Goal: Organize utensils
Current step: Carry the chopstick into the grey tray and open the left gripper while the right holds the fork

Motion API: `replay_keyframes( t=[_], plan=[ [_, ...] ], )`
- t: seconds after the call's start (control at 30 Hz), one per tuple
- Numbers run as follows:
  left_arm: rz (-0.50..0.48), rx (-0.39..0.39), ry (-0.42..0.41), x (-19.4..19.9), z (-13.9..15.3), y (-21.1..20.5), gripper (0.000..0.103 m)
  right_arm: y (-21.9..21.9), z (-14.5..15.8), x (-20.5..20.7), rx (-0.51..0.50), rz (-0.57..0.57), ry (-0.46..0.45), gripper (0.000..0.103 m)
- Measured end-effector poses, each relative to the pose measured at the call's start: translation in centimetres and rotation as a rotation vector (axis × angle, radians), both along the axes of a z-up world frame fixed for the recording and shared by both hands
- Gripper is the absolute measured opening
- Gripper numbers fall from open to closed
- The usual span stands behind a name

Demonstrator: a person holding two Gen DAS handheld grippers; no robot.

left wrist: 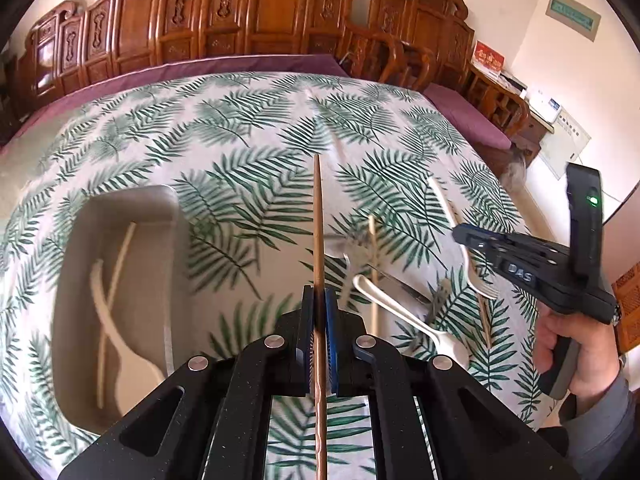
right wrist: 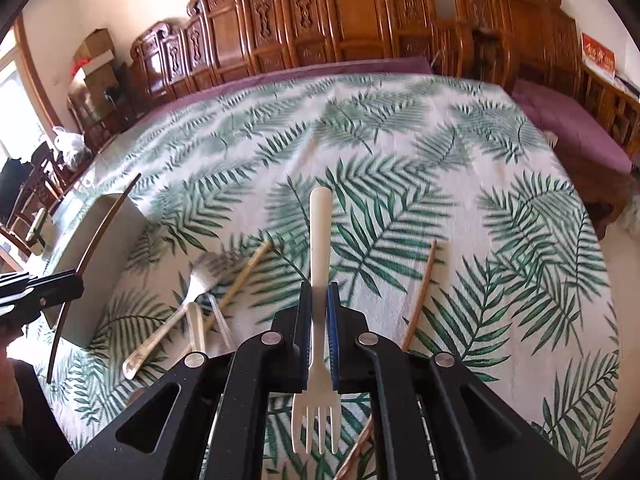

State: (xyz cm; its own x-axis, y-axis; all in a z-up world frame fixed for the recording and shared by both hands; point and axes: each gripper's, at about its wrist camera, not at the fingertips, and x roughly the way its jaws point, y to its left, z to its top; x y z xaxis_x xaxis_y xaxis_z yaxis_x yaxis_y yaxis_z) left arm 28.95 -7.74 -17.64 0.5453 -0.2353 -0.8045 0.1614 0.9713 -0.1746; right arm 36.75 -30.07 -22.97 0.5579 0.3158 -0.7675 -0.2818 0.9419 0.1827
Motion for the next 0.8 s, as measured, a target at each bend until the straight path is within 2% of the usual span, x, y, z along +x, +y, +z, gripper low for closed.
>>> replay_keyframes(
  t=[0.27, 0.47, 0.8],
  plan=[
    [0.021, 0.020, -0.036, -0.1, 1.8, 3.3, 0.004, 1.9, 3.0, -2.1, 0.051, 0.046, -0.078, 0.009],
    [0.038, 0.059, -0.048, 0.2, 2.3, 5.9, 0.004, 4.3, 3.9, -3.7, 0.060, 0.098, -0.097, 0.009],
    [0.034, 0.107, -0.009, 1.4, -0.1, 10.8, 0.004, 8.1, 5.1, -5.2, 0.068, 0.151, -0.135, 0.009]
  ],
)
